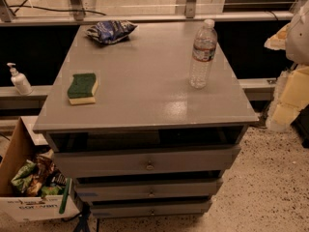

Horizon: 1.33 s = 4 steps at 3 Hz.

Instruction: Move water bottle near blue chip bag

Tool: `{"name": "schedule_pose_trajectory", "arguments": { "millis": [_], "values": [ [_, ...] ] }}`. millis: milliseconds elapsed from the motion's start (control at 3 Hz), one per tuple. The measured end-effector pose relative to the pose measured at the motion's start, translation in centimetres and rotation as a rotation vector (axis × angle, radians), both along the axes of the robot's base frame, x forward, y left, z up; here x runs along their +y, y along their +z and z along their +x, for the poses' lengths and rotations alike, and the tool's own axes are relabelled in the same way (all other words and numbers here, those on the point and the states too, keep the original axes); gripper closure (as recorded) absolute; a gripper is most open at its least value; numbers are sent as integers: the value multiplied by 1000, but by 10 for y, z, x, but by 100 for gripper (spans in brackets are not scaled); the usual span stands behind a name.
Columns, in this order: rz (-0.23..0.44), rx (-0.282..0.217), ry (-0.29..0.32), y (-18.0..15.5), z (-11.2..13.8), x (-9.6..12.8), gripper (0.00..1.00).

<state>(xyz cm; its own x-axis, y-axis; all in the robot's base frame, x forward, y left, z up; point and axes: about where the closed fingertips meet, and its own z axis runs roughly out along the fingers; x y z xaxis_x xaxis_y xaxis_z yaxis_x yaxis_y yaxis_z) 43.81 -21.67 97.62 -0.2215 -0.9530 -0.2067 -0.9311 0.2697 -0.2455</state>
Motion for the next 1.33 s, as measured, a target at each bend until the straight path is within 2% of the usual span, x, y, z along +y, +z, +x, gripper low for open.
{"name": "schedule_pose_trajectory", "arguments": {
  "millis": [333, 667, 1000, 1333],
  "values": [
    [0, 0, 0, 0, 0, 0, 0],
    [26, -4, 9, -1, 1, 10, 0],
    [75, -17, 4, -10, 24, 25, 0],
    [146, -25, -6, -27, 67, 37, 0]
  ]
}}
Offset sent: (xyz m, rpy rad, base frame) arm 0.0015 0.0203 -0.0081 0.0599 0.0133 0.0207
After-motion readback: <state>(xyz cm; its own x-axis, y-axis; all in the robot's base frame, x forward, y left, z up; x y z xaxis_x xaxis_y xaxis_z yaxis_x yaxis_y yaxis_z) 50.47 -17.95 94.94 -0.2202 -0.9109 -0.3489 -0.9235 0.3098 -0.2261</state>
